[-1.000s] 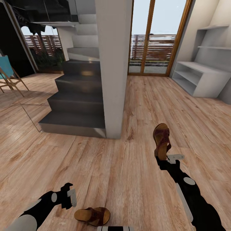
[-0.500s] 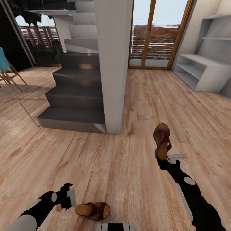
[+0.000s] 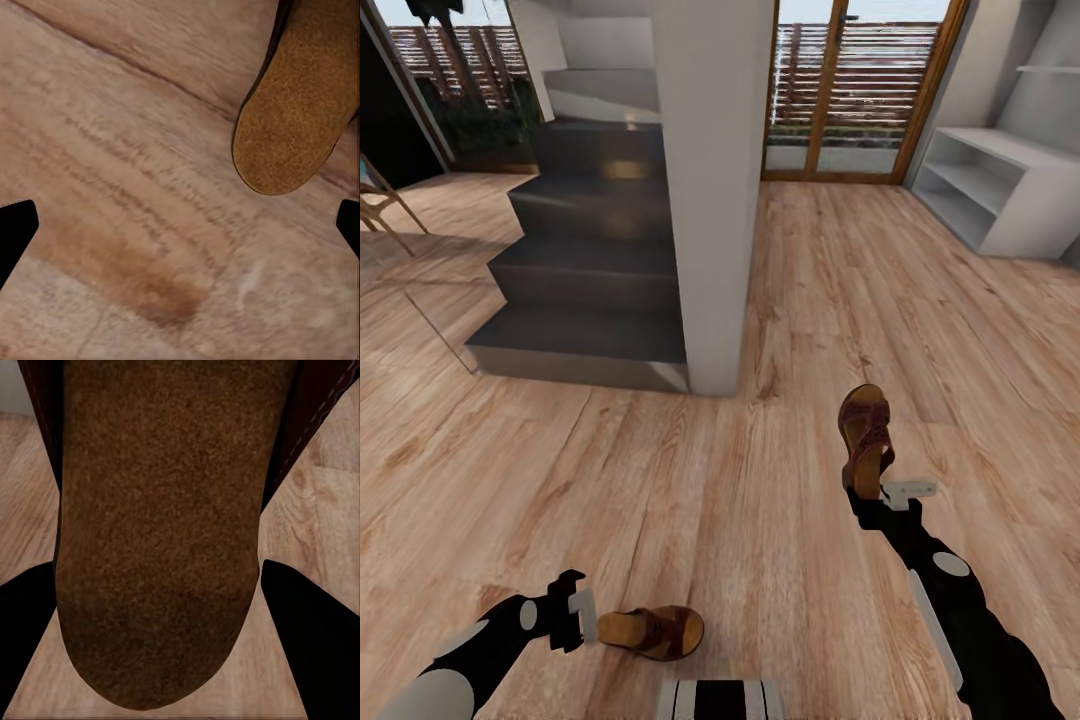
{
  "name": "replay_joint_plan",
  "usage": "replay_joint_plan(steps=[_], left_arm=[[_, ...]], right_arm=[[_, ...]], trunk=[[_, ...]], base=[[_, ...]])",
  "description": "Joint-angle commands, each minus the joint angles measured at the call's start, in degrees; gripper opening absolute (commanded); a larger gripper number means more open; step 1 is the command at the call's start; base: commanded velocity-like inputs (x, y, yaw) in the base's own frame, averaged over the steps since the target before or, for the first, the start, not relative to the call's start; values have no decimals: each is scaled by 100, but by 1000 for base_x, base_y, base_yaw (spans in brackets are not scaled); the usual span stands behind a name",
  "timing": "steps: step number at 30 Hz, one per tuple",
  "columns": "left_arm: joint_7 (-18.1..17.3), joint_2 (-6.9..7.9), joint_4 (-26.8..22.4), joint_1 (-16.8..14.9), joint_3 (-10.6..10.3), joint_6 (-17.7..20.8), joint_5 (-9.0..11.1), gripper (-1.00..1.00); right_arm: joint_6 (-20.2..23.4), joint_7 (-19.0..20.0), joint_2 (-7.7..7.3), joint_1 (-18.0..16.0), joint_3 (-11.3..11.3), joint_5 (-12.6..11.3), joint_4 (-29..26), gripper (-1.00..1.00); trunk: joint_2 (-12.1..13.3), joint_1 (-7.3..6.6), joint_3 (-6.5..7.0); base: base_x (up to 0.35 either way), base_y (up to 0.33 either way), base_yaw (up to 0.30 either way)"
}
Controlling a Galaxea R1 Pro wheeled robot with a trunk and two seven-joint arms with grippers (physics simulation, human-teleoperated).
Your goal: Pick up the two gym shoes and the two sandals from the corridor floor and place them onto the hallstand (shoe rack) in the corridor, making sure they are on the rack and not on the floor. Arrange them so the two gym shoes are next to each other and the two sandals are next to each other.
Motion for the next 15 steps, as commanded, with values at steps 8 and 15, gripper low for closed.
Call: replay_joint_plan(steps=[8, 15], left_arm=[[17, 10, -11, -4, -4, -28, -47, 100], [23, 6, -19, -5, 0, -28, -52, 100]], right_arm=[[32, 31, 1, -2, -9, -4, -12, -100], [32, 31, 1, -2, -9, -5, -12, -100]], trunk=[[-13, 19, -255], [-14, 22, -319]], base=[[0, 0, 0], [0, 0, 0]])
